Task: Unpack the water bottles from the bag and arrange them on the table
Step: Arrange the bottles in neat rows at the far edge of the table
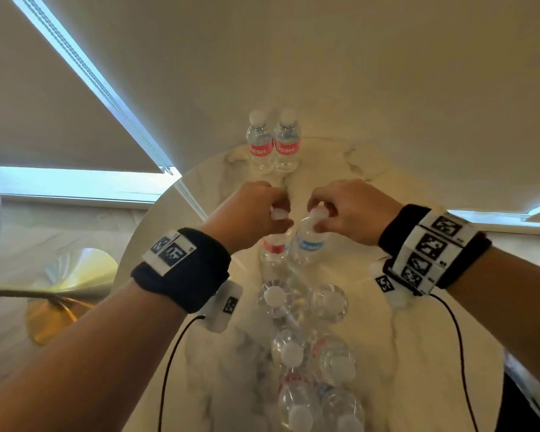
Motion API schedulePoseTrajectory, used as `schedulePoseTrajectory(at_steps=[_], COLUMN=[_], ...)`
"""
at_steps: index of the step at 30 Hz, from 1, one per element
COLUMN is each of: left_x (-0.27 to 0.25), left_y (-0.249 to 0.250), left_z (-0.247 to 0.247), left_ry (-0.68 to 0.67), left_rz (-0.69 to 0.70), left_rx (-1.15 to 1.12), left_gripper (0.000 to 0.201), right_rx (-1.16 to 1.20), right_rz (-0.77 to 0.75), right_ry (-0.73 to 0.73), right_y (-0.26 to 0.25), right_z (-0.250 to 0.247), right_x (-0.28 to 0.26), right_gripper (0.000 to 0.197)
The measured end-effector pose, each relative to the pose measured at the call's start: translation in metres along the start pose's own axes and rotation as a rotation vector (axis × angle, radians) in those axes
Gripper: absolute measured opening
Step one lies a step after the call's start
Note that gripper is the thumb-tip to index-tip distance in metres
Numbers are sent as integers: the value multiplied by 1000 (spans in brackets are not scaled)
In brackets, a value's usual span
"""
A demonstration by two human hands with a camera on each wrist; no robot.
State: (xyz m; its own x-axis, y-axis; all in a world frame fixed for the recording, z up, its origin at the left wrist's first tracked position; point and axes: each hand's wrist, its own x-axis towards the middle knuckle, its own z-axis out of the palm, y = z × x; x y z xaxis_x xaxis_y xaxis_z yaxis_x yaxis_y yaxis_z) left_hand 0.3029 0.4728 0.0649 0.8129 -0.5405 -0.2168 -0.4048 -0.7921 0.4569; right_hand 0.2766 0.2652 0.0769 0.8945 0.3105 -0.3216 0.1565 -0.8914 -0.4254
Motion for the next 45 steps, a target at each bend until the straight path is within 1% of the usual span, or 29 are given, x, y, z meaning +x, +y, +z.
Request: schedulePoseTrajectory(at_steps=[2,5,8,10,14,19,24,30,33,35,37,38,40,42,43,45], left_x=[25,70,118,147,183,199,203,203,203,198,186,178,156,129,112,73], left_y=[11,27,35,35,26,19,18,18,15,14,14,15,17,21,24,32], left_z=[-6,-21,-30,-28,-16,-17,-19,-10,-9,-9,-12,-15,-20,-24,-25,-26], left_ry=[35,137,221,228,216,253,251,271,274,267,274,288,331,363,360,312], left_rz=[34,46,53,37,-38,-72,-54,-82,-89,-104,-115,-115,-106,-65,-31,28], left_rx=[-15,-64,-42,-11,20,51,87,91,81,74,51,38,11,-16,-39,-102], left_gripper=[23,14,17,20,22,23,27,29,36,44,50,50,44,35,32,26], right_rx=[11,-42,-130,-187,-225,-216,-217,-168,-137,-117,-82,-59,-14,9,6,3], right_rz=[42,76,93,91,75,16,-3,47,45,39,41,45,59,78,82,81], right_ry=[21,61,84,84,61,81,69,39,43,47,51,55,76,141,184,250], right_y=[12,33,54,69,89,94,97,96,97,95,94,94,93,92,89,81], right_z=[-17,-51,-83,-94,-94,-88,-90,-91,-90,-89,-89,-90,-91,-92,-92,-91], right_x=[6,21,46,66,101,126,133,129,126,124,122,120,114,104,96,76], right_gripper=[30,32,34,36,37,40,43,26,24,27,34,38,45,51,53,54])
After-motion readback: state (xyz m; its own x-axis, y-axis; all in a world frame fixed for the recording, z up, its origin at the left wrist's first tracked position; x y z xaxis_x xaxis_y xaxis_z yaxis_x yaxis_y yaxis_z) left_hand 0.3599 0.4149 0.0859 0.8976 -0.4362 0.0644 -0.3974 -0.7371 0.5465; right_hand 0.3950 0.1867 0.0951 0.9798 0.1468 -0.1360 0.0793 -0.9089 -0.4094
